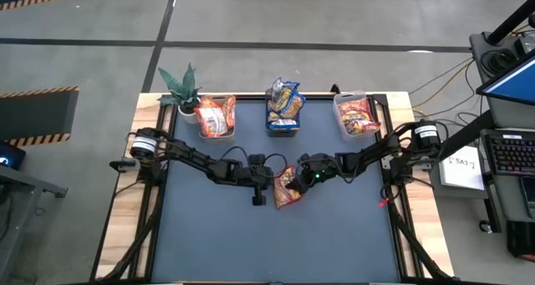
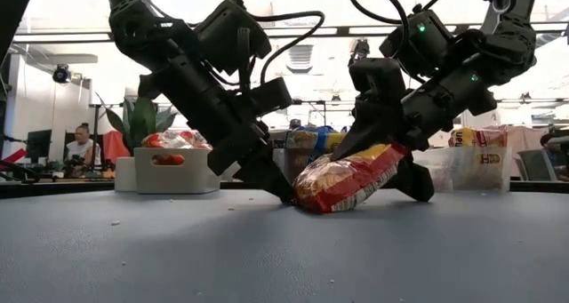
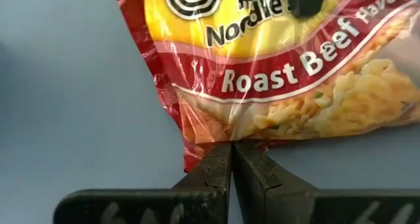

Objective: Sort Maruchan noodles
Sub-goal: Put the red noodle pack into the transparent bin, then return to Home Position

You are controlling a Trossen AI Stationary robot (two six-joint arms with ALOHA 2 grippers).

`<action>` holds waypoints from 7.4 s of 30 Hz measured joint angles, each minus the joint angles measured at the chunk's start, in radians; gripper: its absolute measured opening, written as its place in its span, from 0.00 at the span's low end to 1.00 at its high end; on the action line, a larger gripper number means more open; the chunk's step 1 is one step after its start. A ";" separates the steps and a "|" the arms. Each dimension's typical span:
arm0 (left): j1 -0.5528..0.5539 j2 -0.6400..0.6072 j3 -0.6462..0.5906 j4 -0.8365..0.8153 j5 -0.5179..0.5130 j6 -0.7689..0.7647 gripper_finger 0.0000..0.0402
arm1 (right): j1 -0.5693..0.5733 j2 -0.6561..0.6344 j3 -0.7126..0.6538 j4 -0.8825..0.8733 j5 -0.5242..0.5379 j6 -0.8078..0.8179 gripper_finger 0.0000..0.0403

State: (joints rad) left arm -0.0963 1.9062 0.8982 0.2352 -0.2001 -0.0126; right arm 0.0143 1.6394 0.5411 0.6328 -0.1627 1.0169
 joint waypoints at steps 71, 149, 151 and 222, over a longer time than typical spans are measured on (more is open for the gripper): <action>-0.005 -0.879 -0.354 -0.052 -0.158 0.055 0.00 | -0.978 -0.045 0.995 -2.044 0.320 -0.947 0.33; -0.005 -0.879 -0.353 -0.084 -0.157 0.048 0.00 | -0.972 0.020 0.727 -1.711 0.455 -0.872 0.02; -0.005 -0.879 -0.353 -0.083 -0.158 0.048 0.00 | -0.972 0.020 0.706 -1.700 0.460 -0.877 0.02; -0.005 -0.907 -0.353 -0.085 -0.157 0.019 0.00 | -0.632 -0.775 0.230 -1.160 0.056 -0.972 0.02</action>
State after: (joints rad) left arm -0.1013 0.9995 0.5453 0.1501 -0.3573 0.0062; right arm -0.6176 0.8648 0.7711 -0.5273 -0.1064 0.0448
